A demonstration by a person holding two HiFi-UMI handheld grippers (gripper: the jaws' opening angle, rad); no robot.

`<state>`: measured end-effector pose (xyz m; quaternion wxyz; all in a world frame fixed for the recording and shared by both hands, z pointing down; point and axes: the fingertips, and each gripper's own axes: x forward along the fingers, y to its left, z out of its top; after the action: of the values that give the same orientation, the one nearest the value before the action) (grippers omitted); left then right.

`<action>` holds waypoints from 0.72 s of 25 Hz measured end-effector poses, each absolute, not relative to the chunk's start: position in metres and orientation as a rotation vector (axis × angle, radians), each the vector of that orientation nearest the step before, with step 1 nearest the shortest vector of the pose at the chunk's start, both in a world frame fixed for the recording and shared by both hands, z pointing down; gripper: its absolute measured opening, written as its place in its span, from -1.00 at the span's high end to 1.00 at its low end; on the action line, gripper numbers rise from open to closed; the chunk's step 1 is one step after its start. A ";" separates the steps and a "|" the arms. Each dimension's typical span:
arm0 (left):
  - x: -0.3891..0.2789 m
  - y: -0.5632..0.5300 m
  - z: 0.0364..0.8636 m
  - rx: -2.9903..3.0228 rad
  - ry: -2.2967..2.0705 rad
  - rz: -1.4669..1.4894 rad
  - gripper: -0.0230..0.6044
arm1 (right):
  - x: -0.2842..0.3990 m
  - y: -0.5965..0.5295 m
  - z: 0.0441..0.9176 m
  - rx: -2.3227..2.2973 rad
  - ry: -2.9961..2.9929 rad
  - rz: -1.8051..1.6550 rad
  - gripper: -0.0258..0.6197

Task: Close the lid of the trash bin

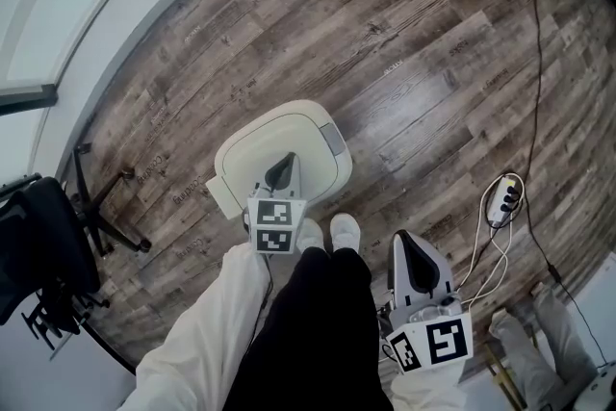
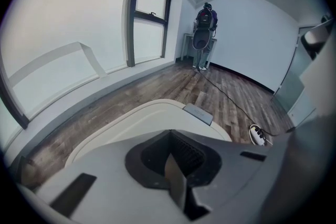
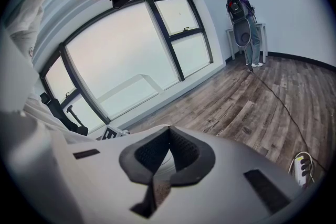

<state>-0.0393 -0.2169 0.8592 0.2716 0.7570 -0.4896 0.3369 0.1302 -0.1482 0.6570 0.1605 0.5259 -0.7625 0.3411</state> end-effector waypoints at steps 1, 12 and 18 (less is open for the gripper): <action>-0.039 -0.217 0.859 2.039 -1.319 0.909 0.90 | 0.131 -0.148 0.657 1.502 -2.177 0.975 0.85; -0.052 -0.219 0.841 2.041 -1.366 0.897 0.91 | 0.124 -0.148 0.647 1.470 -2.208 0.940 0.85; -0.070 -0.220 0.773 2.047 -1.448 0.780 0.91 | 0.110 -0.150 0.610 1.434 -2.260 0.869 0.85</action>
<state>-0.0699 -0.2202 0.7735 0.2547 0.7538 -0.5333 0.2873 0.1104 -0.1503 0.6102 0.1631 0.5027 -0.7924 0.3046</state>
